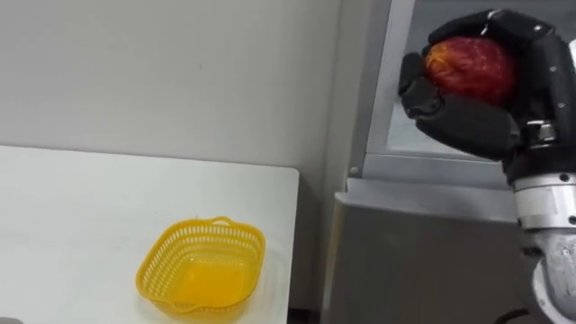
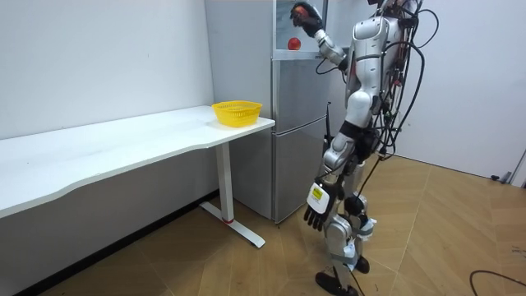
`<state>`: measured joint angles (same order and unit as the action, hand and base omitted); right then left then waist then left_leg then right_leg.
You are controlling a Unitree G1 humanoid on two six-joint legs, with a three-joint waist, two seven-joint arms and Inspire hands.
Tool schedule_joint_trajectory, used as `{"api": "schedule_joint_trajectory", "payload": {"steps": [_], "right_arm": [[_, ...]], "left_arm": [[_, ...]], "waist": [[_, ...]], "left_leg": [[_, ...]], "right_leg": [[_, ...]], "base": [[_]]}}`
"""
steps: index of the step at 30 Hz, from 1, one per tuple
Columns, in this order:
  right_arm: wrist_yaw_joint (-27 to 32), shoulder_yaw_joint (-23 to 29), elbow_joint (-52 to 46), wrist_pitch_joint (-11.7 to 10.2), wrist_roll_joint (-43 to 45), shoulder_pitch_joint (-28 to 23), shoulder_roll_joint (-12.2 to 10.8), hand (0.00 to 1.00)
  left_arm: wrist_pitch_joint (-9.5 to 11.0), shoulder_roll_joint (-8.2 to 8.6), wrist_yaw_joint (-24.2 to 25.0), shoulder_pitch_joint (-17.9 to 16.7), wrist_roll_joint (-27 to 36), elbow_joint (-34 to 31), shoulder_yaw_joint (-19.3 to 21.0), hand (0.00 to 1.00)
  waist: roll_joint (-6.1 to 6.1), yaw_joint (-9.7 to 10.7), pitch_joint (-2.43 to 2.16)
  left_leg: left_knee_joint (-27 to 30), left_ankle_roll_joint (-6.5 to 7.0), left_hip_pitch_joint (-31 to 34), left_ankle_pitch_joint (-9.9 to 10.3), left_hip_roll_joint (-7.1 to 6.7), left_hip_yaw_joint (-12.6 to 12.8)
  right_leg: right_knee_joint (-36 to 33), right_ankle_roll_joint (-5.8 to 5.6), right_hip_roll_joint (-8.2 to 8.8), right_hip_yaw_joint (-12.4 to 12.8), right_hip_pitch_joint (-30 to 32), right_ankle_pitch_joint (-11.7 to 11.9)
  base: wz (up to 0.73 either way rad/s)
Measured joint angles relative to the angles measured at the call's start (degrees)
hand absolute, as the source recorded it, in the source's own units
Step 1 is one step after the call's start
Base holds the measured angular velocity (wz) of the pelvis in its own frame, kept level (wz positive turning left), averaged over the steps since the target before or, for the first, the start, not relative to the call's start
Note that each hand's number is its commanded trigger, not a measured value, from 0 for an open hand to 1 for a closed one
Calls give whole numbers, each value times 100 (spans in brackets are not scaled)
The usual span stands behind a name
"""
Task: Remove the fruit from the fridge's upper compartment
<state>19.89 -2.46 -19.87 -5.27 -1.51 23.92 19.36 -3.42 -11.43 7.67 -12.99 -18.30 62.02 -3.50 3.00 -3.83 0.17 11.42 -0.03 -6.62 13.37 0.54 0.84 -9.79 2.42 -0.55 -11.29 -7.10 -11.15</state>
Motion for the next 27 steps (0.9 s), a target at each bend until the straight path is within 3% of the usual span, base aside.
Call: {"api": "schedule_joint_trajectory", "payload": {"steps": [3,11,20,27], "right_arm": [[-5,-12,-384,-153,289,-62,-240,100],[-301,-203,-600,-477,849,-61,-346,100],[-885,-892,-600,-462,1270,-64,-342,100],[-1487,-1250,-317,-385,1562,-61,-354,100]], "left_arm": [[0,73,11,-1,4,62,-35,0],[13,36,150,69,9,92,-204,0],[26,0,161,288,17,275,-362,0],[14,-33,198,362,12,276,-366,0]], "waist": [[-15,47,4],[-51,9,-8],[2,-172,-20],[74,-437,46]], "left_leg": [[23,1,6,1,0,-1],[36,3,0,3,2,38],[35,3,43,2,2,10],[33,3,2,2,-2,-40]], "right_leg": [[-6,-2,0,11,-7,2],[-10,-5,2,18,30,4],[-38,-5,23,-8,54,3],[-74,-5,38,-49,16,3]], "base": [[0],[-2],[1],[2]]}}
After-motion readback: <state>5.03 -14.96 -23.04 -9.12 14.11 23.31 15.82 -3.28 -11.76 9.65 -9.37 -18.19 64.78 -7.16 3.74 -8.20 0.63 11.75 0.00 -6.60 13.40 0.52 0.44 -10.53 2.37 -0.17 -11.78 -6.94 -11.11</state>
